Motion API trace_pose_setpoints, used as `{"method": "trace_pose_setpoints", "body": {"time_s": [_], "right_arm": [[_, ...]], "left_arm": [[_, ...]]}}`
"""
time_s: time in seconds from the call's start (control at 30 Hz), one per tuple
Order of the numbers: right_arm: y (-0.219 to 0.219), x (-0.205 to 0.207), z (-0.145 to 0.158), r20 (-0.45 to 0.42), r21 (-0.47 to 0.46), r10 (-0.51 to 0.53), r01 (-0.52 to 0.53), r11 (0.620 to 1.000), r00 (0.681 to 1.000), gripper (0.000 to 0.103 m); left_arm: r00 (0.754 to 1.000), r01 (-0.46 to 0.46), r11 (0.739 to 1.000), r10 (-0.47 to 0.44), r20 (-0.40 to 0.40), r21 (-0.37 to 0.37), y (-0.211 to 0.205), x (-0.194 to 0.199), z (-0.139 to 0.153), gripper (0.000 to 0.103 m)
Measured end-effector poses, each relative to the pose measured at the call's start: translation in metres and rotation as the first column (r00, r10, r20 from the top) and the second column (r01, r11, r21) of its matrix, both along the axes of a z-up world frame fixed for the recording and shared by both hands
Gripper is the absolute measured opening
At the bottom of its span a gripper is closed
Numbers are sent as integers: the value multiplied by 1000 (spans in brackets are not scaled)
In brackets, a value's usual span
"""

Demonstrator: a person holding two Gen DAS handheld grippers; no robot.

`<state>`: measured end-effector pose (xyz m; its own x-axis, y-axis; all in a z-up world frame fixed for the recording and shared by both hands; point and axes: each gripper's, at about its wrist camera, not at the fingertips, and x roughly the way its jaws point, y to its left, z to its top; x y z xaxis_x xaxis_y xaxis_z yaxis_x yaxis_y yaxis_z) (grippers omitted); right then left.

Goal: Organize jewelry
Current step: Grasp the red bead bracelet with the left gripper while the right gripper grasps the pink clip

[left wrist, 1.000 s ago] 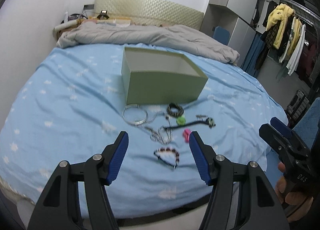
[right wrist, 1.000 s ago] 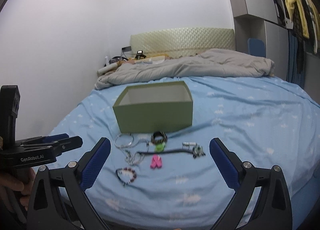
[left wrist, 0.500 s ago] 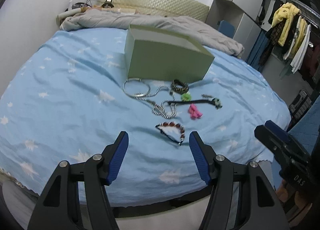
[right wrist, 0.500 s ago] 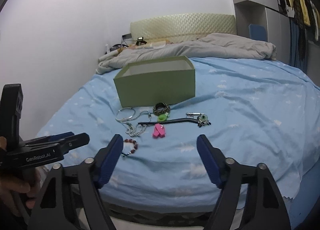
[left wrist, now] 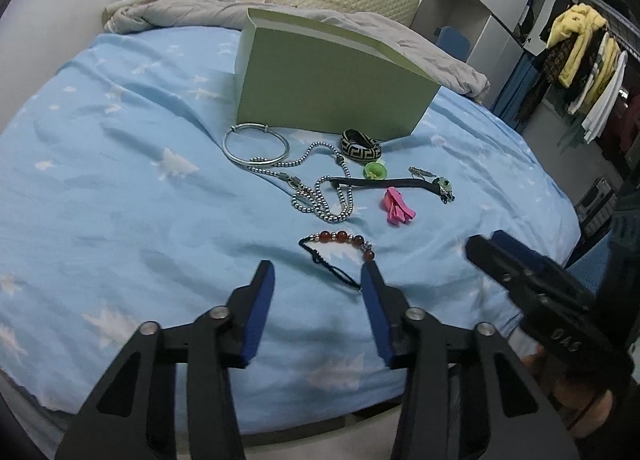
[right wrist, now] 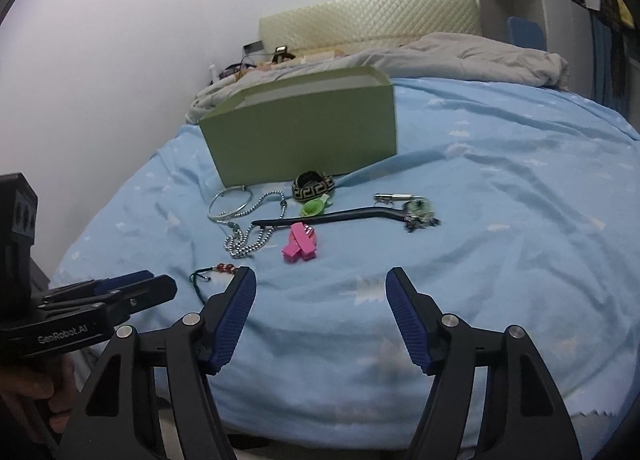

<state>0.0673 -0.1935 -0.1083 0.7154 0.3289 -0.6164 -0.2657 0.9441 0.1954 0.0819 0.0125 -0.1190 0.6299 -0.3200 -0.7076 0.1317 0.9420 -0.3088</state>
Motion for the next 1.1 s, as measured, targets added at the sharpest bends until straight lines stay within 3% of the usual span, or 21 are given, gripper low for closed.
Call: {"method": "trace_pose_setpoints", "body": {"time_s": [0.13, 0.3, 0.53, 0.97, 1.1], "right_arm": [[9, 15, -8, -2, -7, 27, -27, 1000, 1000, 64], [15, 32, -20, -37, -13, 29, -30, 999, 999, 42], [21, 46, -27, -40, -25, 41, -42, 999, 998, 38], [38, 68, -36, -18, -42, 63, -64, 997, 998, 37], [41, 70, -38, -6, -67, 55, -55, 996, 998, 28]], "left_arm": [[999, 31, 999, -31, -22, -22, -5, 5, -6, 35], [997, 50, 997, -54, -59, -59, -9, 8, -12, 31], [997, 32, 996, -38, -72, -84, -8, 16, -16, 30], [997, -1, 999, -3, -77, -52, -8, 31, -24, 8], [997, -10, 997, 4, -75, -79, -2, 34, -25, 2]]}}
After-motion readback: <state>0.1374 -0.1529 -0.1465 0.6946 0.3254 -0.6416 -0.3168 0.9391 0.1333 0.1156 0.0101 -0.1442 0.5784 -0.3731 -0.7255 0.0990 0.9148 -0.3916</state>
